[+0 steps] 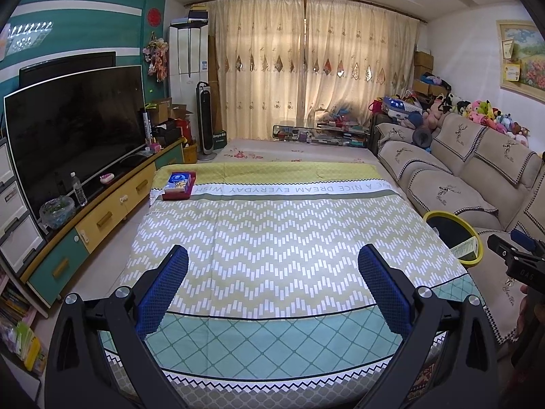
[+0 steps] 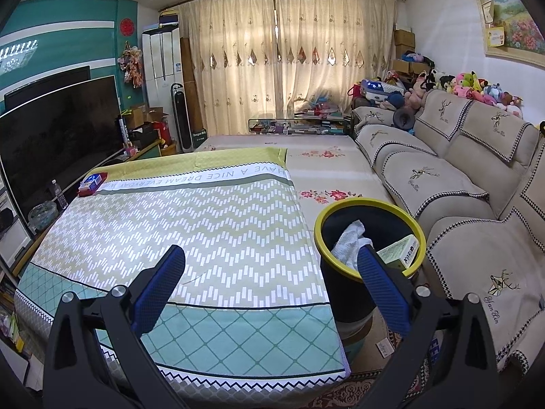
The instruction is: Collect trash
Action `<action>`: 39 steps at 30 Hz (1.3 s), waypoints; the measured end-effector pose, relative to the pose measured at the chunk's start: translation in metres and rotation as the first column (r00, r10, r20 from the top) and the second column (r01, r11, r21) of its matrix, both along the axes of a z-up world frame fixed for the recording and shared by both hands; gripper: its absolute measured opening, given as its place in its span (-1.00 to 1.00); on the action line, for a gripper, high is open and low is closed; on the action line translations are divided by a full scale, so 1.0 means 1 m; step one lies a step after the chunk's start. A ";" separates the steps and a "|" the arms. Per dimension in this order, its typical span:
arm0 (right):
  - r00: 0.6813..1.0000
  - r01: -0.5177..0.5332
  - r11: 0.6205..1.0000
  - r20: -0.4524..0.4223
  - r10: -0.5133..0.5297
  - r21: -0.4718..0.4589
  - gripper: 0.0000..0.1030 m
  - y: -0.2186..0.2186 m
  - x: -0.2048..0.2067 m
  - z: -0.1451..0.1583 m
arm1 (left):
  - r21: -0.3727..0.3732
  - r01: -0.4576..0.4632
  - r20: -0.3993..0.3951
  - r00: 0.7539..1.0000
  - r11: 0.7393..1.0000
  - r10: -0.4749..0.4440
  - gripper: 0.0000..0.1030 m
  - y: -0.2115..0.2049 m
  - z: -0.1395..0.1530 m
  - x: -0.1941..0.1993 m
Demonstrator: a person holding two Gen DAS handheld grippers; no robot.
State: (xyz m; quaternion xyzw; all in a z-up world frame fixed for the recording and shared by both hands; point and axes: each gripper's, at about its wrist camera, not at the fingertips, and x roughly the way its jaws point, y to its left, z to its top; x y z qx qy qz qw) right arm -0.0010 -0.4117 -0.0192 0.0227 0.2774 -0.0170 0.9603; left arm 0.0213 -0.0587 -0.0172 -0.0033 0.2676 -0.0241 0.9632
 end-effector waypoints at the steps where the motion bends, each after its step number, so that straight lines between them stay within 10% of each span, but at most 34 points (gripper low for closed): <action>1: 1.000 0.001 1.000 0.000 -0.001 0.000 0.87 0.000 0.000 0.000 | 0.000 0.001 -0.001 1.000 1.000 -0.001 0.91 0.000 0.000 0.000; 39: 1.000 -0.002 1.000 -0.009 0.002 0.005 0.87 0.001 0.001 -0.004 | 0.011 0.009 -0.006 1.000 1.000 -0.009 0.91 0.001 -0.006 0.004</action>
